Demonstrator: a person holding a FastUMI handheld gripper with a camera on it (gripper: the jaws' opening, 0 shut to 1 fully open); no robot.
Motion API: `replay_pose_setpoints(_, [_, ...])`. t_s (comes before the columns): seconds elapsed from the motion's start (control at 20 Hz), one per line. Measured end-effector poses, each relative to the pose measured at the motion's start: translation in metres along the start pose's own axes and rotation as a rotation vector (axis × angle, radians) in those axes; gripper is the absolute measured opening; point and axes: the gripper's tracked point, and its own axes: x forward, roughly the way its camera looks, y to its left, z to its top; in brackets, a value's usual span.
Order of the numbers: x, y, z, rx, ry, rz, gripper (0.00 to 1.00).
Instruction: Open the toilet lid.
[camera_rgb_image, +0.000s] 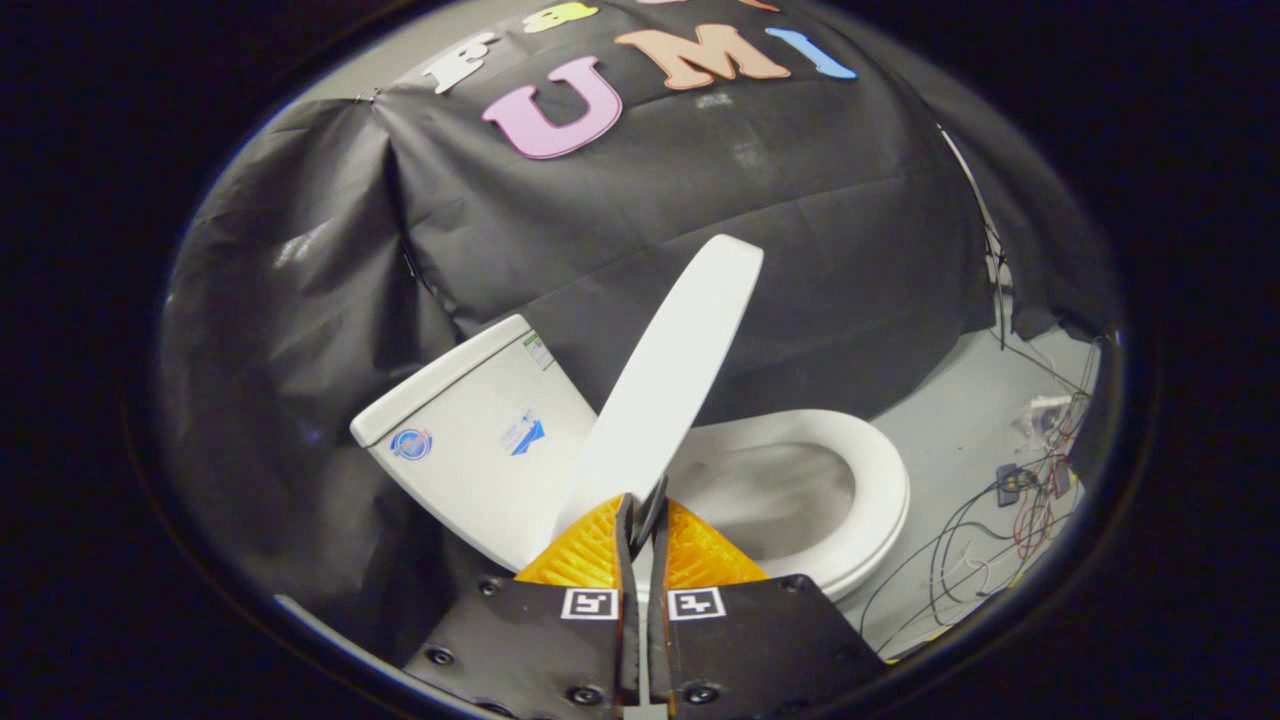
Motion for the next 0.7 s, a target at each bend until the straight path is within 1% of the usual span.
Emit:
replay_pose_setpoints(0.5, [-0.002,0.0063,0.0012,-0.071,-0.059,-0.016,0.04])
replay_pose_setpoints(0.7, [-0.0029,0.0082,0.0007,-0.129,-0.087,-0.037,0.04])
